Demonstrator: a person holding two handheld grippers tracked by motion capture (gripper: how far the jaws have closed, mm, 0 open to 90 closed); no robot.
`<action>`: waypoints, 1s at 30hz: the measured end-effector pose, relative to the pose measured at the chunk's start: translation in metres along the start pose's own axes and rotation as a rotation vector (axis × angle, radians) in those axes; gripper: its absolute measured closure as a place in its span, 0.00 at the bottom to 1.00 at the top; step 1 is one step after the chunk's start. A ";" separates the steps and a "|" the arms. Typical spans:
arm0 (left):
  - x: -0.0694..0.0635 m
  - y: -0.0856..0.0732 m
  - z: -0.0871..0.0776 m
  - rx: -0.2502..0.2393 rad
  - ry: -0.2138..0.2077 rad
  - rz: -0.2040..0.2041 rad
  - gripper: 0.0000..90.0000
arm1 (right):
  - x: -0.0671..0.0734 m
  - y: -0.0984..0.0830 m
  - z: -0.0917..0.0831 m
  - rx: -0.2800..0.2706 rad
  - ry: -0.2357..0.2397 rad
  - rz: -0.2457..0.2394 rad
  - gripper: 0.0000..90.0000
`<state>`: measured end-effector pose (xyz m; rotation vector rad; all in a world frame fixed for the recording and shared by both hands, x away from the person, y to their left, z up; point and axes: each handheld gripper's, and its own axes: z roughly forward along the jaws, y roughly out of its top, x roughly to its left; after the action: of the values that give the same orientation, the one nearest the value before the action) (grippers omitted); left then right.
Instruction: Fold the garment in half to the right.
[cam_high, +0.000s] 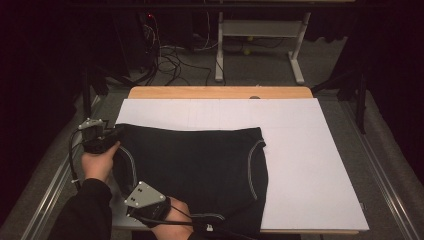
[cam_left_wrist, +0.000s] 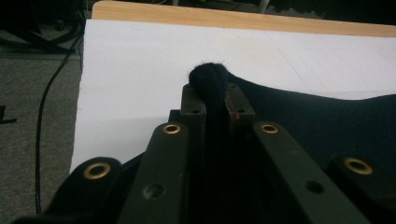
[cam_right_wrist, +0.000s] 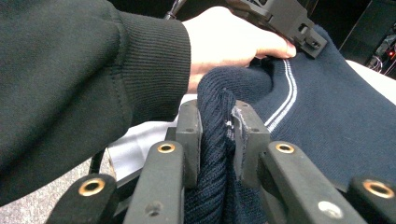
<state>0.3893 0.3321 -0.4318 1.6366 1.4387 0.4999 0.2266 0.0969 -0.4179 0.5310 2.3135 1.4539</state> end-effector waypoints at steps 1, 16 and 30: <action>-0.001 0.000 0.000 -0.002 0.002 0.003 0.86 | 0.000 0.000 0.000 0.003 -0.001 0.000 0.84; -0.024 0.007 0.003 0.007 -0.014 -0.002 0.86 | -0.013 -0.006 -0.022 0.000 -0.028 0.009 0.84; -0.073 0.020 0.016 -0.014 -0.044 0.035 0.86 | -0.032 -0.021 -0.062 -0.057 -0.086 0.049 0.84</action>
<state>0.3955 0.2595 -0.4071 1.6543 1.3741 0.4899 0.2215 0.0248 -0.4082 0.6251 2.2001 1.4844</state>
